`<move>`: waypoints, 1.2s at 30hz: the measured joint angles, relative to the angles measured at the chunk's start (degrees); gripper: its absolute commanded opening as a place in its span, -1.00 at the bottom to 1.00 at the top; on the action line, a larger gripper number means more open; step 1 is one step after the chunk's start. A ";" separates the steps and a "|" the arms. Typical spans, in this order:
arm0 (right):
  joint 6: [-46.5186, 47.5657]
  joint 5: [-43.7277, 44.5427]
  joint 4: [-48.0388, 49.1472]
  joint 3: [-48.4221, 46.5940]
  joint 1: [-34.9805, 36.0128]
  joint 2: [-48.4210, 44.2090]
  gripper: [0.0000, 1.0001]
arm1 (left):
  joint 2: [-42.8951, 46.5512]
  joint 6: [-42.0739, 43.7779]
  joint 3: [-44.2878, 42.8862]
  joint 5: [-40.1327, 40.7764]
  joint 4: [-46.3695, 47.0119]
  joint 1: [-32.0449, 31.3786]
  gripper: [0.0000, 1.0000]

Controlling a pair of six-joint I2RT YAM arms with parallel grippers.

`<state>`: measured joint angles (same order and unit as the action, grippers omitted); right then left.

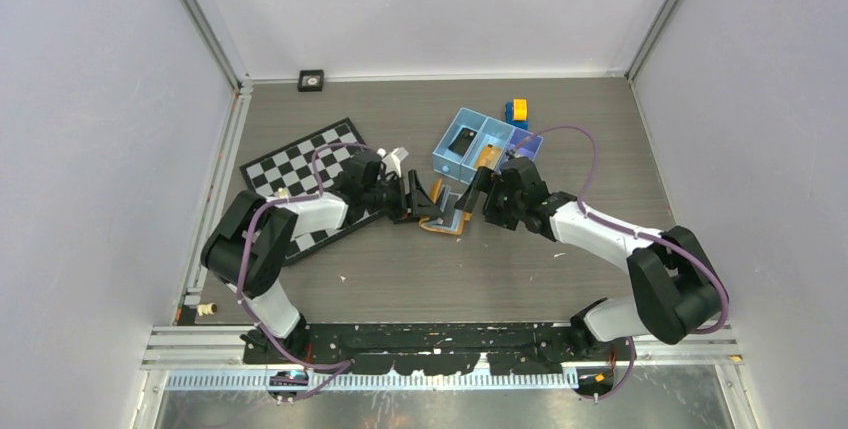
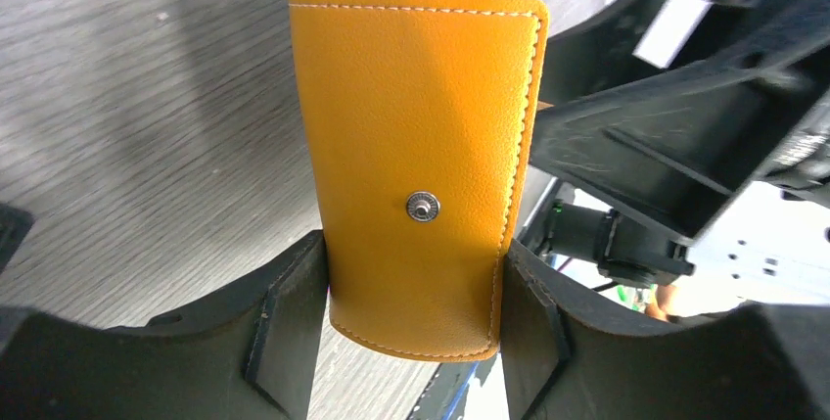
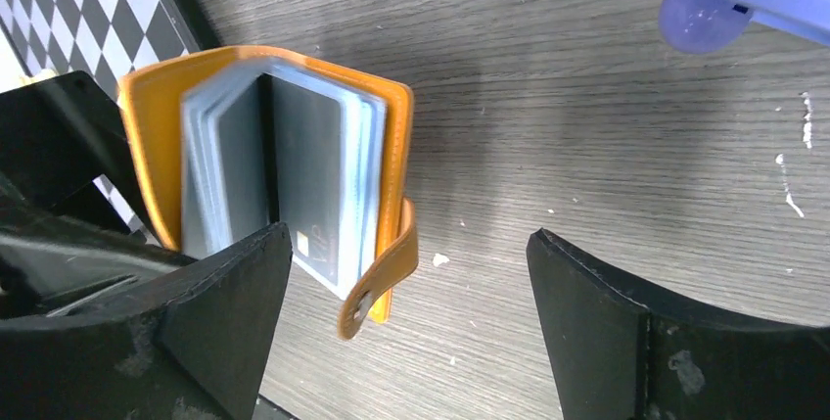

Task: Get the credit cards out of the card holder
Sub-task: Open the card holder.

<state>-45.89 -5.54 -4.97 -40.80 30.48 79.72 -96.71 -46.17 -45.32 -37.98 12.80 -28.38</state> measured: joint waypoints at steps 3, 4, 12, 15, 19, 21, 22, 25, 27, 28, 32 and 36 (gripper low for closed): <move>-1.33 -1.79 1.01 0.44 -0.87 0.02 0.90 | 0.90 -1.90 0.90 -1.38 4.55 0.22 -0.78; -1.77 -2.69 1.84 0.55 -1.03 0.02 0.90 | 1.01 -2.58 1.18 -1.81 5.81 0.28 -0.78; -5.44 -8.50 12.00 6.56 -2.38 -3.30 0.89 | 1.07 -7.76 2.93 -5.07 14.29 0.44 -0.78; -6.56 -9.38 14.58 8.90 -2.60 -6.99 0.89 | 1.07 -8.74 2.93 -5.70 15.47 0.44 -0.78; -7.58 -11.08 19.19 9.88 -2.82 -9.62 0.90 | 1.07 -9.97 3.48 -6.29 17.99 0.42 -0.78; -7.91 -11.72 20.79 9.90 -2.84 -9.68 0.90 | 1.07 -10.49 3.58 -6.51 18.69 0.15 -0.78; -8.07 -11.98 21.20 9.90 -2.84 -9.68 0.89 | 1.07 -10.62 3.58 -6.62 19.10 -0.11 -0.78; -8.09 -12.57 21.29 9.88 -2.84 -9.51 0.85 | 1.07 -10.71 3.58 -6.71 20.22 -0.94 -0.78; -8.09 -12.76 21.29 9.88 -2.84 -9.05 0.65 | 1.07 -10.71 3.58 -6.95 20.63 -1.62 -0.78; -8.04 -12.83 21.27 9.88 -2.84 -8.81 0.49 | 1.07 -10.69 3.58 -7.08 20.79 -1.79 -0.78; -8.07 -13.40 21.33 9.88 -2.84 -8.31 0.22 | 1.07 -10.38 3.58 -7.04 20.55 -2.25 -0.78; -8.09 -13.90 21.81 9.84 -2.84 -8.31 -0.07 | 1.07 -10.10 3.58 -7.04 19.87 -2.32 -0.76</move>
<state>-53.98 -19.44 16.84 -30.96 27.64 71.42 -95.64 -56.27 -41.74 -45.01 32.67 -30.70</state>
